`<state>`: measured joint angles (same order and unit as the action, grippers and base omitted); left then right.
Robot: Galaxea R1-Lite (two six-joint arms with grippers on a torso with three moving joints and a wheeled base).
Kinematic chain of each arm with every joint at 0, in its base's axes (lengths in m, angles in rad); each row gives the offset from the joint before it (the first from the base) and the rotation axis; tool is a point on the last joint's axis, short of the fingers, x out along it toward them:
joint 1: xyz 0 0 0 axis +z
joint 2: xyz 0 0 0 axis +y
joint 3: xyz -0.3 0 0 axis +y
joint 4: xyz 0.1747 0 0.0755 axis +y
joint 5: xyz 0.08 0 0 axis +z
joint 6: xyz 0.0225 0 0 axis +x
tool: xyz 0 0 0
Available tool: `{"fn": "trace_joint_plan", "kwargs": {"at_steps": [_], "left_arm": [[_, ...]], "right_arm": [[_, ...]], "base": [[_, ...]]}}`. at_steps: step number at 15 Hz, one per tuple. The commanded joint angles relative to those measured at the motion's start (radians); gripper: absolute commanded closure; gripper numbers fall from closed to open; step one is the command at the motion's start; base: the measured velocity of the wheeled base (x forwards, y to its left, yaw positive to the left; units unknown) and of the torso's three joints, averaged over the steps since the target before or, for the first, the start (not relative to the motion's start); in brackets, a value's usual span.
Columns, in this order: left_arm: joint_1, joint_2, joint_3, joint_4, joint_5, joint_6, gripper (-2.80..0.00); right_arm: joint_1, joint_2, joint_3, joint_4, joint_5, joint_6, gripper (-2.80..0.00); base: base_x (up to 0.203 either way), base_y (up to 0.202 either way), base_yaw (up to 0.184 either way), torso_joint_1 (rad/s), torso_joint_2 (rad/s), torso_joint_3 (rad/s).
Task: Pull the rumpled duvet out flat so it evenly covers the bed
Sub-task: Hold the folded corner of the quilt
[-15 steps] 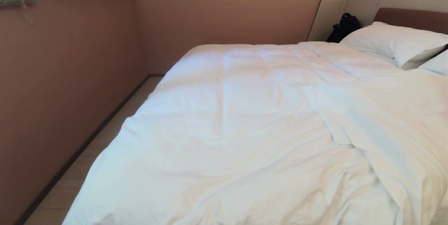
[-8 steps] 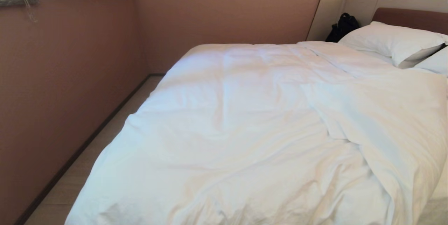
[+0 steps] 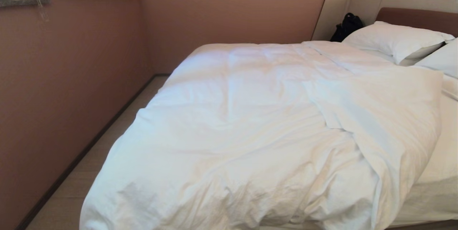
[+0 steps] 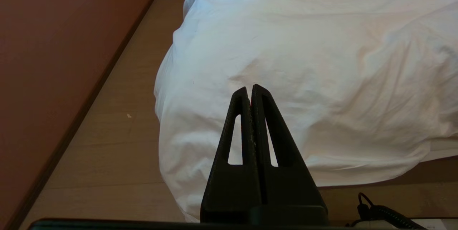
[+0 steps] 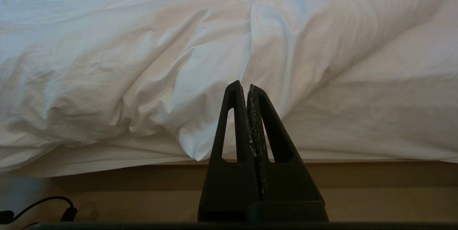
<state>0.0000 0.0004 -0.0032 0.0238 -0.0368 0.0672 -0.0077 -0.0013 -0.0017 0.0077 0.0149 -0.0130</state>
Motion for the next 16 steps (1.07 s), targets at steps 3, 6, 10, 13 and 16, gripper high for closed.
{"fn": "trace_joint_plan", "kwargs": {"at_steps": [3, 6, 10, 13, 16], "left_arm": [[0.000, 0.000, 0.002, 0.001, 0.002, 0.000, 0.00], [0.000, 0.000, 0.002, 0.001, -0.002, 0.003, 0.00], [0.000, 0.001, 0.000, 0.001, 0.000, 0.008, 0.00], [0.000, 0.001, 0.000, 0.001, -0.002, 0.006, 0.00], [0.000, 0.001, 0.000, 0.001, -0.002, 0.006, 0.00]], "right_arm": [[0.000, 0.001, 0.000, 0.000, 0.000, -0.001, 0.00], [0.000, 0.001, 0.000, 0.000, 0.000, -0.001, 0.00], [0.000, 0.001, 0.000, 0.000, 0.000, -0.001, 0.00], [0.000, 0.001, 0.000, -0.001, 0.000, -0.001, 0.00], [0.000, 0.001, 0.000, 0.000, 0.000, -0.001, 0.00]], "base": [[0.000, 0.000, 0.000, 0.000, 0.00, 0.000], [0.000, 0.000, 0.000, 0.000, 0.00, 0.000], [0.000, 0.000, 0.000, 0.000, 0.00, 0.000], [0.002, -0.084, 0.003, 0.002, 0.00, 0.000], [0.000, -0.195, 0.000, 0.002, 0.00, 0.003]]}}
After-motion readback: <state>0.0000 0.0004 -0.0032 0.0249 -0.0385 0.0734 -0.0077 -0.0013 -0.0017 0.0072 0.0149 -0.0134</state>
